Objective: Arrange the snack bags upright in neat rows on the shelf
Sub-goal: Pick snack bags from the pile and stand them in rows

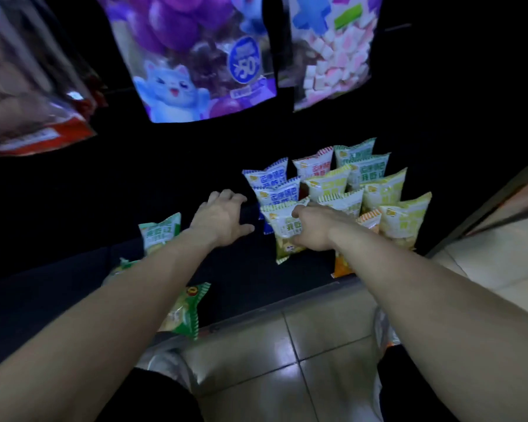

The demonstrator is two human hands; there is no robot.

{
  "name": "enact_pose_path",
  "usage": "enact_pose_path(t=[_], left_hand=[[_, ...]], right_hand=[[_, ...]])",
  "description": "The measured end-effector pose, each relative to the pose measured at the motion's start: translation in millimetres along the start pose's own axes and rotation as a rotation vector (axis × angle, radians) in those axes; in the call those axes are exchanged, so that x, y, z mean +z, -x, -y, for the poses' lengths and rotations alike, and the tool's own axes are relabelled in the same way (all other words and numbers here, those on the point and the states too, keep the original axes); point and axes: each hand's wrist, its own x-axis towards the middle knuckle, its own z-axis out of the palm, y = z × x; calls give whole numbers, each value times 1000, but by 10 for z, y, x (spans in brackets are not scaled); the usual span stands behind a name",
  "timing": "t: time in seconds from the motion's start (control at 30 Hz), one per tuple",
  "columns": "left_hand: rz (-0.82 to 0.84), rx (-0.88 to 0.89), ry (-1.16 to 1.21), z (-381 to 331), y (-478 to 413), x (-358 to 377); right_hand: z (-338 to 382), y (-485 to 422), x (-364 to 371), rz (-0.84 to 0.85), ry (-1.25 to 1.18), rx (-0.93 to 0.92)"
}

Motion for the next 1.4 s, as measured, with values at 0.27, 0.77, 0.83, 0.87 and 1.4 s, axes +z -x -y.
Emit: enact_pose_path(t=[0.27, 0.77, 0.83, 0.87, 1.4], left_hand=[[204, -235, 62, 1220, 1366, -125], [337, -336, 137, 2276, 2033, 686], [321, -338, 166, 2335, 1969, 726], [303, -342, 188, 2356, 1936, 739], [307, -390, 219, 2189, 1825, 566]], right_hand=[[805, 100, 217, 43, 79, -172], [2555, -882, 1821, 237, 85, -315], [2634, -1048, 1950, 303, 109, -294], [2642, -1115, 1987, 349, 84, -277], [1962, -686, 1523, 288, 6, -251]])
